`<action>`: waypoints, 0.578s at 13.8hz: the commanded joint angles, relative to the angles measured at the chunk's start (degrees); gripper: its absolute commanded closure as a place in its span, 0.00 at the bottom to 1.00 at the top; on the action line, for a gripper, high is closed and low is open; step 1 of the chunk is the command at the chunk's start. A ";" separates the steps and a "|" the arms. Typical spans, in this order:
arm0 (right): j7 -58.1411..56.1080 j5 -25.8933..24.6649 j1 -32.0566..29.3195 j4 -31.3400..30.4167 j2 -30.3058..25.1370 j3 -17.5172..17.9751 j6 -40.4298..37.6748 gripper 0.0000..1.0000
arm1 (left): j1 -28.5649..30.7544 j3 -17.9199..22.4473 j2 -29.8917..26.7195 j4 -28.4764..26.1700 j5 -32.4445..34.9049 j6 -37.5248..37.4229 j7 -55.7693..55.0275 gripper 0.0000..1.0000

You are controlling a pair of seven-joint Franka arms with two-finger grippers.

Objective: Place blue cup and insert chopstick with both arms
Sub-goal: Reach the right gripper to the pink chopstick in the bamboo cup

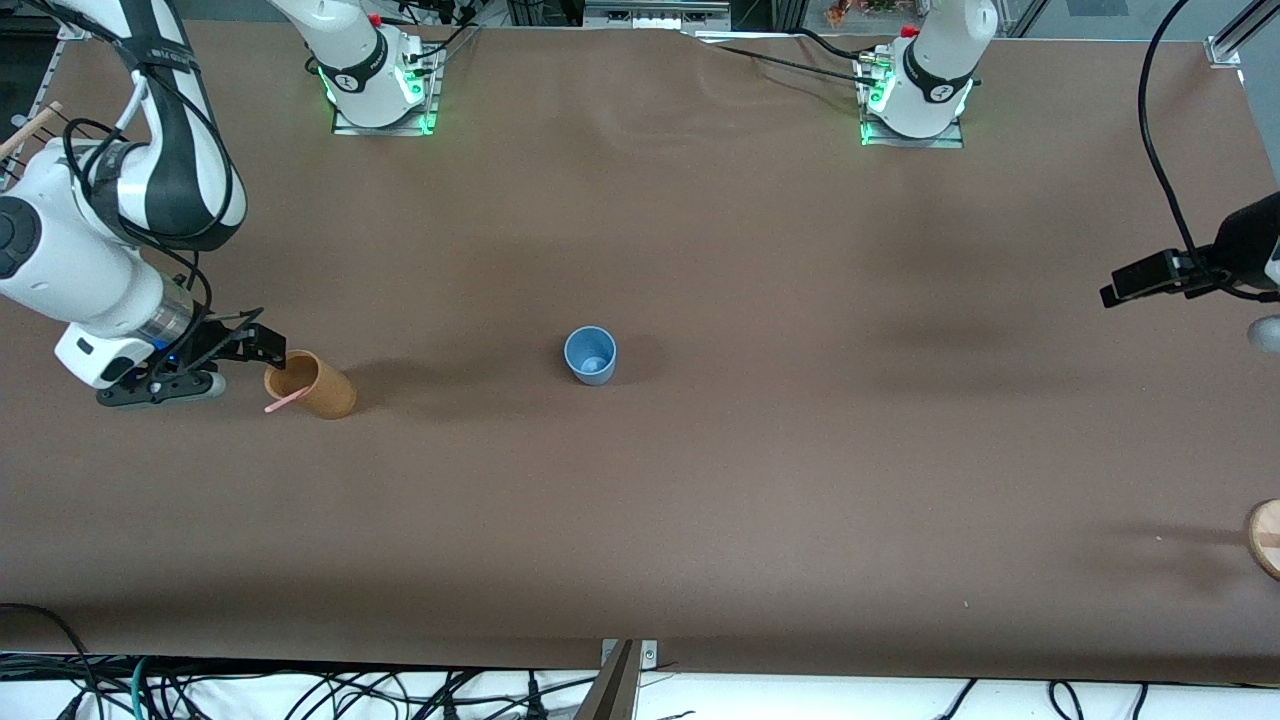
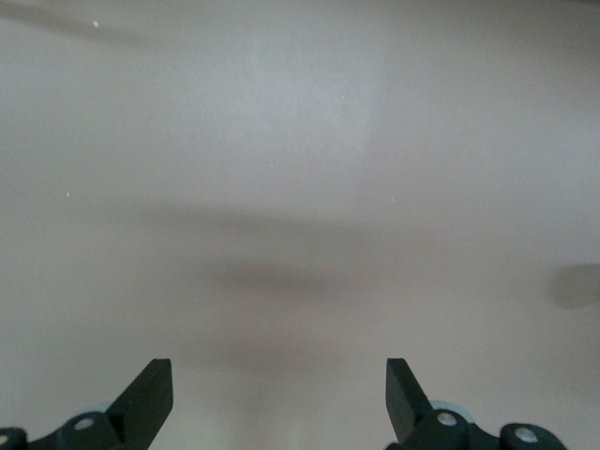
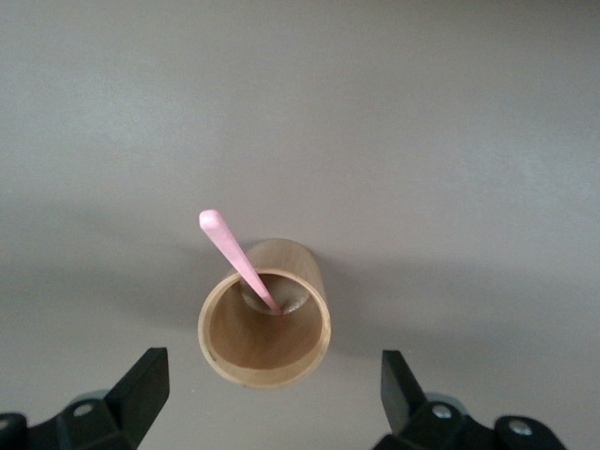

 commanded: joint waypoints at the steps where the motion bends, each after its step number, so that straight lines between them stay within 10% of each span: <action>1: 0.47 0.45 0.17 -0.23 1.05 0.25 2.42 0.01 | 0.25 -0.23 -4.90 -5.95 0.13 -0.62 1.40 0.00; 8: -0.41 2.21 0.08 -0.15 5.45 0.43 6.73 0.20 | -0.80 -0.49 -5.96 -5.95 4.09 -1.59 8.96 0.00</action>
